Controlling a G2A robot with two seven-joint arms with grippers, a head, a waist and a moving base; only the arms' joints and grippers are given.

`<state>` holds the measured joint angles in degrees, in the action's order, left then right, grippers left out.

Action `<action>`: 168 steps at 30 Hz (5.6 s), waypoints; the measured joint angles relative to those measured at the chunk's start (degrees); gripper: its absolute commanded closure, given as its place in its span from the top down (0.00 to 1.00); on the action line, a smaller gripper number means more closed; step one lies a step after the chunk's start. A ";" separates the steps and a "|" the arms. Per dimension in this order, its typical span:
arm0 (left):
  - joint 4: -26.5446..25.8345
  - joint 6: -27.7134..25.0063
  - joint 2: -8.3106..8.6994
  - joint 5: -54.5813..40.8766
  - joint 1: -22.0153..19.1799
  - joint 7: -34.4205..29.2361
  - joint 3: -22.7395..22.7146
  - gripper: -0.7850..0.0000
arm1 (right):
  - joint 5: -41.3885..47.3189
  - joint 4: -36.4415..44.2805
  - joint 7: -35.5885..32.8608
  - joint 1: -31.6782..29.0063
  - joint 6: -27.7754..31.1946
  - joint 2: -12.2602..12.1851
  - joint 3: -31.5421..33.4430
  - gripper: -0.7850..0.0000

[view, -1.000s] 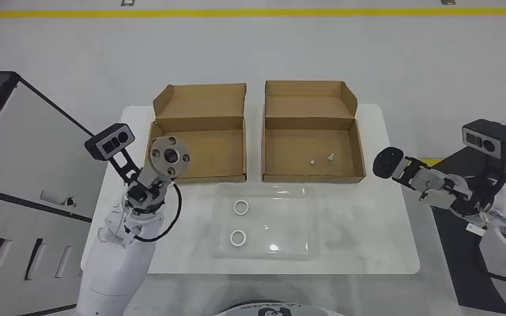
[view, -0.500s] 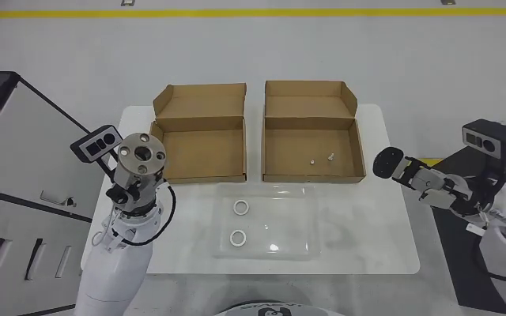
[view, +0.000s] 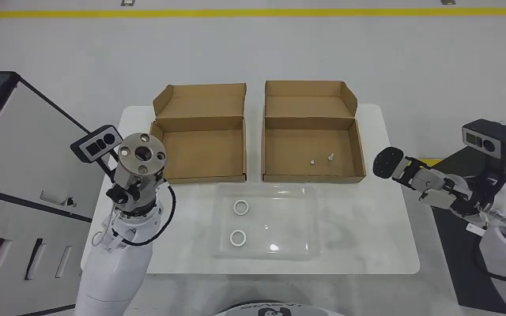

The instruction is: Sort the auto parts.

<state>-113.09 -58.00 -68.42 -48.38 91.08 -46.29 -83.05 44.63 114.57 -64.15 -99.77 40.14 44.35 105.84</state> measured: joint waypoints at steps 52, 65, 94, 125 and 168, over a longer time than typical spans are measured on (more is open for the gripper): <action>3.68 54.17 -1.98 83.05 -17.66 24.54 10.31 0.00 | 0.00 0.00 0.00 0.00 0.00 0.00 0.00 1.00; 10.96 56.25 -1.48 99.61 -22.40 17.71 12.27 0.00 | 0.00 0.00 0.00 0.00 0.00 0.00 0.00 1.00; 27.16 51.00 -1.40 116.34 -30.15 -1.97 19.62 0.00 | 0.00 0.00 0.00 0.00 0.00 0.00 0.00 1.00; 34.33 48.34 -2.31 123.21 -30.73 -1.32 23.99 0.47 | 0.00 0.00 0.00 0.00 0.00 0.00 0.00 1.00; -2.48 29.69 2.06 108.09 -22.83 -29.70 23.39 1.00 | 0.00 0.00 0.00 0.00 0.00 0.00 0.00 1.00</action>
<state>-115.58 -28.31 -66.36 59.71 68.25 -75.99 -59.66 44.63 114.57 -64.15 -99.77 40.14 44.35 105.84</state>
